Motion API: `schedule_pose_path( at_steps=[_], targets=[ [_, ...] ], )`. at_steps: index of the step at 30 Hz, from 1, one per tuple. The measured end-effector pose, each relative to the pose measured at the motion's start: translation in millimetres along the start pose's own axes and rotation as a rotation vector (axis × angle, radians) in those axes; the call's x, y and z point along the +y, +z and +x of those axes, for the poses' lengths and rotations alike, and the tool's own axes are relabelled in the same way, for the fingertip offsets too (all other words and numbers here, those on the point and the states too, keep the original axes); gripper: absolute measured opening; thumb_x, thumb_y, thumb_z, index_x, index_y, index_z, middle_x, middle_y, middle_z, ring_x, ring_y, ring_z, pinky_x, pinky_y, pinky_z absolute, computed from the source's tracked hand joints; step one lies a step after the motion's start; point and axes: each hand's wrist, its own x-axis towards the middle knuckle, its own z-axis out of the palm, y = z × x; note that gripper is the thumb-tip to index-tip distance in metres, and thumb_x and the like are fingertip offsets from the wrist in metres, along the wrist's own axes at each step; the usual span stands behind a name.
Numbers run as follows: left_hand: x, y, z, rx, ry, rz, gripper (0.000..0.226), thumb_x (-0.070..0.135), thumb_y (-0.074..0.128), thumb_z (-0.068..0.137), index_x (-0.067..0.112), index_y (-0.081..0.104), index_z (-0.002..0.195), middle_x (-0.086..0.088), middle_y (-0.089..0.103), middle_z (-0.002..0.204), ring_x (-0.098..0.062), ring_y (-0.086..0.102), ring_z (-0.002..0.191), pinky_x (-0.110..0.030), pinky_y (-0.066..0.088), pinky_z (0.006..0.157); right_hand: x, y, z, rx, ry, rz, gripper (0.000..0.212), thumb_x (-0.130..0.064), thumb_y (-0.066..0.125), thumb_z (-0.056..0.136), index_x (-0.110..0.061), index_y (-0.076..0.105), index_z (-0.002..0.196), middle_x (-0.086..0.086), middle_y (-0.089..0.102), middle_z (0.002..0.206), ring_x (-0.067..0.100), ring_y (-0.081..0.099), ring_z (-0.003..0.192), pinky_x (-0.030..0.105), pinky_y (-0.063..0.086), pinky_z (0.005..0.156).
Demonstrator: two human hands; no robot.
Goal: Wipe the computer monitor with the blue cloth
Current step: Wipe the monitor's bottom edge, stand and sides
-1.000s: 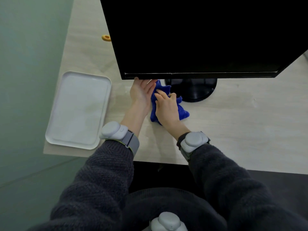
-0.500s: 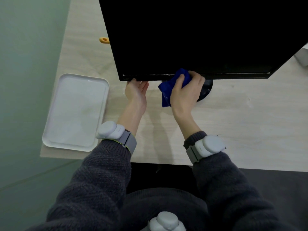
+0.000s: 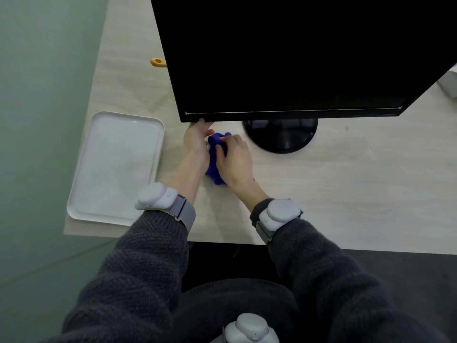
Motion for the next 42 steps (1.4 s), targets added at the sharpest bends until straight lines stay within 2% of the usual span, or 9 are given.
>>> schedule_pose_path(
  at_steps=[2, 6, 10, 19, 22, 27, 30, 35, 42],
  targets=[
    [1, -9, 5, 0.014, 0.032, 0.086, 0.023, 0.013, 0.039, 0.095, 0.012, 0.056, 0.110, 0.004, 0.066, 0.096, -0.011, 0.055, 0.089, -0.030, 0.032, 0.096, 7, -1, -6, 0.066, 0.033, 0.039, 0.021, -0.015, 0.051, 0.094, -0.004, 0.059, 0.111, 0.012, 0.057, 0.111, 0.027, 0.054, 0.100, 0.036, 0.046, 0.082],
    [5, -18, 9, 0.096, 0.101, 0.072, 0.030, 0.008, 0.040, 0.089, 0.013, 0.062, 0.109, 0.009, 0.065, 0.086, -0.009, 0.057, 0.080, -0.029, 0.037, 0.079, 27, -13, 0, 0.297, 0.006, -0.114, 0.029, -0.023, 0.054, 0.092, -0.007, 0.056, 0.117, 0.012, 0.053, 0.120, 0.031, 0.049, 0.105, 0.040, 0.044, 0.083],
    [10, -22, 14, 0.170, 0.128, -0.012, 0.036, 0.001, 0.038, 0.084, 0.012, 0.064, 0.106, 0.005, 0.060, 0.078, -0.011, 0.054, 0.071, -0.025, 0.038, 0.066, 54, -3, 2, -0.060, 0.033, -0.458, 0.054, -0.039, 0.049, 0.093, -0.014, 0.038, 0.140, 0.007, 0.026, 0.153, 0.034, 0.024, 0.136, 0.049, 0.027, 0.108],
    [11, -41, 12, 0.272, 0.117, 0.005, 0.032, -0.001, 0.032, 0.084, 0.010, 0.059, 0.099, -0.002, 0.064, 0.083, -0.016, 0.053, 0.068, -0.024, 0.042, 0.057, 15, 42, 28, -0.212, -0.152, -0.335, 0.059, -0.020, 0.048, 0.095, -0.004, 0.025, 0.147, 0.014, 0.020, 0.156, 0.031, 0.011, 0.144, 0.036, 0.005, 0.119],
    [12, -48, 9, 0.339, 0.125, -0.034, 0.024, 0.001, 0.036, 0.086, 0.010, 0.057, 0.091, -0.003, 0.061, 0.075, -0.015, 0.049, 0.054, -0.021, 0.036, 0.045, -11, 63, 30, -0.318, -0.256, -0.332, 0.058, -0.022, 0.045, 0.097, -0.007, 0.024, 0.148, 0.009, 0.018, 0.158, 0.028, 0.008, 0.145, 0.036, 0.006, 0.120],
    [11, -57, 4, 0.378, 0.122, -0.041, 0.023, 0.004, 0.041, 0.082, 0.016, 0.061, 0.078, -0.001, 0.063, 0.069, -0.020, 0.055, 0.065, -0.026, 0.041, 0.056, -20, 81, 16, -0.486, -0.416, -0.499, 0.061, -0.039, 0.040, 0.096, -0.018, 0.019, 0.149, 0.000, 0.014, 0.158, 0.024, 0.001, 0.147, 0.039, 0.009, 0.119],
    [6, -52, -3, 0.371, 0.129, -0.008, 0.022, 0.005, 0.042, 0.081, 0.015, 0.062, 0.077, 0.000, 0.063, 0.069, -0.016, 0.056, 0.063, -0.026, 0.045, 0.058, -10, 67, -4, -0.428, -0.353, -0.288, 0.064, -0.037, 0.056, 0.089, -0.019, 0.032, 0.145, -0.002, 0.023, 0.156, 0.026, 0.011, 0.145, 0.043, 0.014, 0.119],
    [-13, -26, -17, 0.287, 0.073, 0.057, 0.015, 0.012, 0.048, 0.086, 0.016, 0.062, 0.083, 0.003, 0.062, 0.071, -0.013, 0.052, 0.060, -0.025, 0.044, 0.060, 25, 39, -24, -0.352, -0.297, -0.218, 0.052, -0.027, 0.054, 0.094, -0.019, 0.039, 0.143, -0.002, 0.029, 0.154, 0.025, 0.019, 0.144, 0.043, 0.022, 0.117],
    [-56, 40, -39, 0.190, 0.054, 0.115, 0.016, 0.007, 0.047, 0.086, 0.013, 0.060, 0.080, -0.002, 0.059, 0.067, -0.015, 0.044, 0.049, -0.020, 0.035, 0.040, 88, -20, -43, -0.244, -0.181, -0.243, 0.043, -0.016, 0.056, 0.090, -0.013, 0.052, 0.133, 0.004, 0.042, 0.146, 0.029, 0.034, 0.134, 0.044, 0.034, 0.110]
  ],
)
